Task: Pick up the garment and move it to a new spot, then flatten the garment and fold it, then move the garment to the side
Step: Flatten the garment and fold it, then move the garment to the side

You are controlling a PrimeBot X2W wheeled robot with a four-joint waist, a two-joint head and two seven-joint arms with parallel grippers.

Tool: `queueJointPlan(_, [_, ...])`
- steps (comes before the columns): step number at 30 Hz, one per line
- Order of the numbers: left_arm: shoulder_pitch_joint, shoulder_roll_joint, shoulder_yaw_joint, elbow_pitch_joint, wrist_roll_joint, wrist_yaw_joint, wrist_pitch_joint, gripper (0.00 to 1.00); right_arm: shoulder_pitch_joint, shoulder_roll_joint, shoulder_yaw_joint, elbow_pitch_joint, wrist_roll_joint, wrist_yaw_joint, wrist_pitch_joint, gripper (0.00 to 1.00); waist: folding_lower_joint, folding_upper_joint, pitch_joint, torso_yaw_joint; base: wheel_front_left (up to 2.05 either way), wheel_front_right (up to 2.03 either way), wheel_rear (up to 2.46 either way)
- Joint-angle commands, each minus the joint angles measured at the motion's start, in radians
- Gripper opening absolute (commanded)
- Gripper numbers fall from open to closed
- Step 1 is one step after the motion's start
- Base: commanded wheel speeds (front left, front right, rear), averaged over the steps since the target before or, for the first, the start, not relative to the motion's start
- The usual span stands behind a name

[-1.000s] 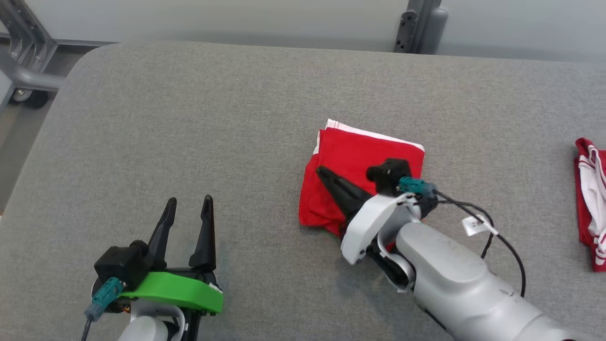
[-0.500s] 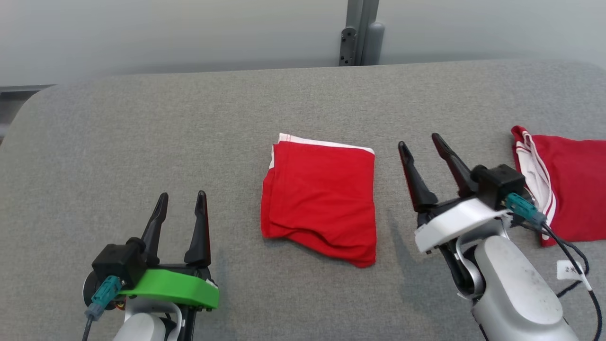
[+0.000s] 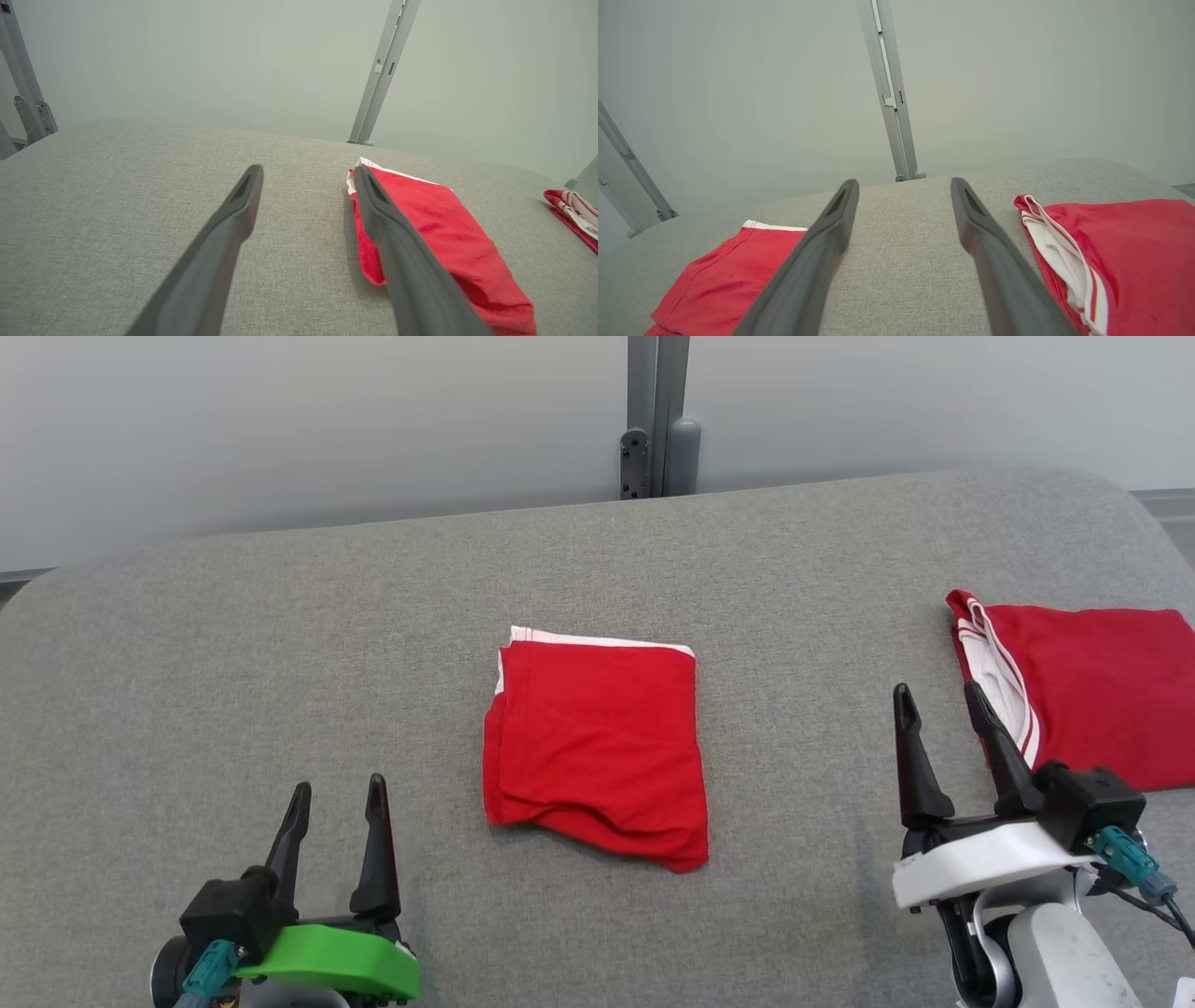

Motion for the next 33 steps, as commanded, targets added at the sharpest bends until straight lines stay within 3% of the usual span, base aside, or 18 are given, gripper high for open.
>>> queueJointPlan(1, [0.014, -0.005, 0.009, 0.004, 0.011, -0.006, -0.003, 1.0, 0.011, 0.0, 0.004, -0.004, 0.005, 0.0, -0.002, 1.0, 0.0, 0.0, 0.001, 0.001, 0.0, 0.0, 0.0])
queueJointPlan(18, [0.012, -0.049, 0.064, 0.028, 0.077, -0.049, -0.003, 1.0, -0.001, 0.0, 0.019, 0.029, 0.009, 0.0, -0.002, 1.0, 0.0, 0.0, 0.01, 0.023, 0.0, 0.0, 0.0])
queueJointPlan(23, [-0.006, -0.061, 0.066, 0.029, 0.089, -0.06, -0.003, 1.0, -0.029, 0.0, 0.039, 0.067, 0.093, 0.0, 0.001, 1.0, 0.0, 0.0, 0.032, 0.043, 0.0, 0.0, 0.0])
queueJointPlan(33, [-0.042, -0.1, 0.071, 0.043, 0.094, -0.083, -0.003, 1.0, -0.201, -0.012, 0.093, 0.269, 0.157, 0.0, 0.261, 1.0, 0.0, 0.0, 0.114, 0.144, 0.0, 0.0, 0.0])
